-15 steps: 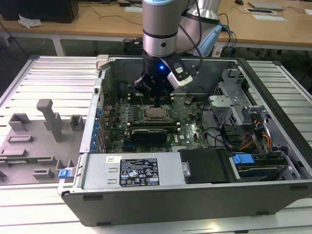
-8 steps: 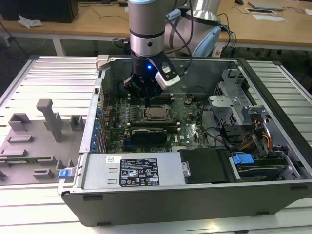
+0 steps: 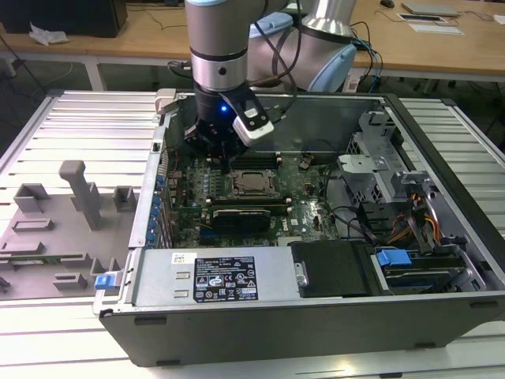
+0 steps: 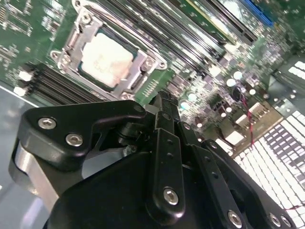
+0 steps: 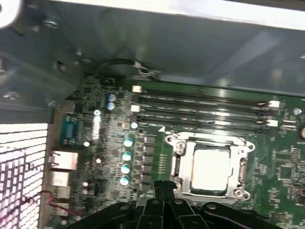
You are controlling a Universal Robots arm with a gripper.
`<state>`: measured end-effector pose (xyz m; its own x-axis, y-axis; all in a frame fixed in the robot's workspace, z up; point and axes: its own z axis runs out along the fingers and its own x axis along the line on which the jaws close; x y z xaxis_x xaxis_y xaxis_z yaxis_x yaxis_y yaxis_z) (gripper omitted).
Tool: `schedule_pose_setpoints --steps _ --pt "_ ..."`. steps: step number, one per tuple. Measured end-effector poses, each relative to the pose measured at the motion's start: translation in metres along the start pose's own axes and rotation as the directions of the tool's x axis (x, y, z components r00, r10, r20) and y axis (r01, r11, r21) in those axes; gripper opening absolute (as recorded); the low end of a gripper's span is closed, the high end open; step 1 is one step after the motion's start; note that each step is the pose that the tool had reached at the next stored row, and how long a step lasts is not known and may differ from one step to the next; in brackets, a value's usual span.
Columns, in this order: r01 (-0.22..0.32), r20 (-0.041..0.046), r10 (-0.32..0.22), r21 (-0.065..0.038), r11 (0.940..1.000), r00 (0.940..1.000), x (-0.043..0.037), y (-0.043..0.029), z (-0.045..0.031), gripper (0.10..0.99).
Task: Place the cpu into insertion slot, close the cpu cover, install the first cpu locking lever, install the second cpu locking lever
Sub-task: 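Install the first cpu locking lever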
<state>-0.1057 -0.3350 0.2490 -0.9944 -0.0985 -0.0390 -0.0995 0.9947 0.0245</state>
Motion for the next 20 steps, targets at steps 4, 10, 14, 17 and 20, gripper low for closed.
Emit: schedule_pose_setpoints --steps 4,10,14,17,20 --pt "-0.001 0.0008 0.001 -0.004 1.0 1.0 0.0043 0.0004 -0.0002 0.106" --pt "-0.008 0.0018 0.008 -0.01 0.9999 1.0 0.0044 0.0008 -0.0068 0.106" --pt "-0.013 0.0063 0.013 -0.06 0.9981 0.9999 0.0047 0.001 -0.0092 0.106" --pt "-0.014 0.0107 0.015 -0.11 0.9939 0.9998 0.0069 0.0012 -0.0093 0.106" --pt "-0.015 0.0149 0.018 -0.158 0.9873 0.9997 0.0109 0.0016 -0.0094 0.106"
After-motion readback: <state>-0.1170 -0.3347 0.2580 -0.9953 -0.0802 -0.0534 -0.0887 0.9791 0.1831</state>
